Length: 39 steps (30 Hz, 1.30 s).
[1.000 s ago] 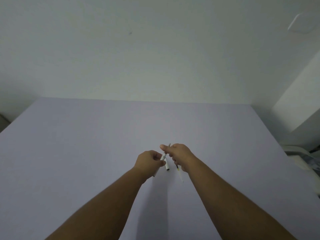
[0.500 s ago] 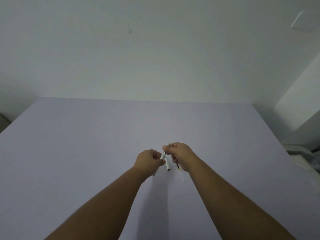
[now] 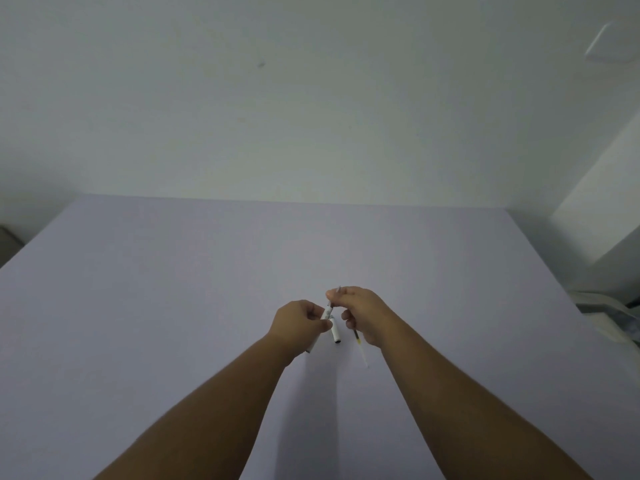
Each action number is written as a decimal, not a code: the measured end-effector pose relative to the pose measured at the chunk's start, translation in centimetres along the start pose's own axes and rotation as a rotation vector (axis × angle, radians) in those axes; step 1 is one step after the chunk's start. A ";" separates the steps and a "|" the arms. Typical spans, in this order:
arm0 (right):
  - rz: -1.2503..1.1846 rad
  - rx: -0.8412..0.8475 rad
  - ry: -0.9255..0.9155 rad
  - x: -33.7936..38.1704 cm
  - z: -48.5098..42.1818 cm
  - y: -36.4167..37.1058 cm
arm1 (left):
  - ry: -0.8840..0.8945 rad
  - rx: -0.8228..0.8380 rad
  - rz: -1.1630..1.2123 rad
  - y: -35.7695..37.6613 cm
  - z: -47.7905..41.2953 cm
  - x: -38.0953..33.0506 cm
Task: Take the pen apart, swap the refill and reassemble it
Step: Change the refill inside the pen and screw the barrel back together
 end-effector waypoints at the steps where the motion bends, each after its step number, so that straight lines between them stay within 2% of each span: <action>1: -0.010 0.005 -0.011 0.0 -0.1 0.0 | 0.002 -0.004 -0.003 -0.1 0.0 0.0; 5: 0.116 -0.104 0.033 -0.3 -0.1 -0.7 | 0.006 0.006 -0.013 0.3 0.0 -0.1; 9: -0.070 0.010 -0.011 -0.2 -0.2 0.1 | -0.007 -0.007 -0.005 0.0 0.0 0.1; 14: 0.122 -0.091 0.036 -0.3 -0.2 -0.6 | 0.002 -0.001 -0.017 0.3 0.0 0.2; 18: -0.038 0.001 0.006 -0.4 -0.3 0.0 | 0.010 -0.011 -0.038 0.2 -0.1 0.1; 25: 0.093 -0.044 0.027 0.0 -0.4 -0.4 | 0.029 -0.055 -0.099 0.3 -0.2 0.2; 35: 0.055 -0.049 0.044 -0.4 -1.6 -0.3 | -0.039 -0.033 -0.054 0.3 -0.9 1.1; 37: 0.121 -0.151 0.004 -0.2 -2.5 -1.3 | -0.088 -0.045 -0.033 0.1 -1.1 2.0; 39: 0.376 -0.242 -0.058 0.0 -3.4 -2.2 | -0.139 -0.058 -0.011 0.0 -1.3 3.2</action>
Point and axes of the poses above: each hand's wrist, its own z-axis away from the middle knuckle, its own y-axis out of the palm, x = y × z, the point moved 8 cm from there along -z, towards the middle knuckle, and after that the axes turned 11 degrees about -z, right-handed, at the moved point
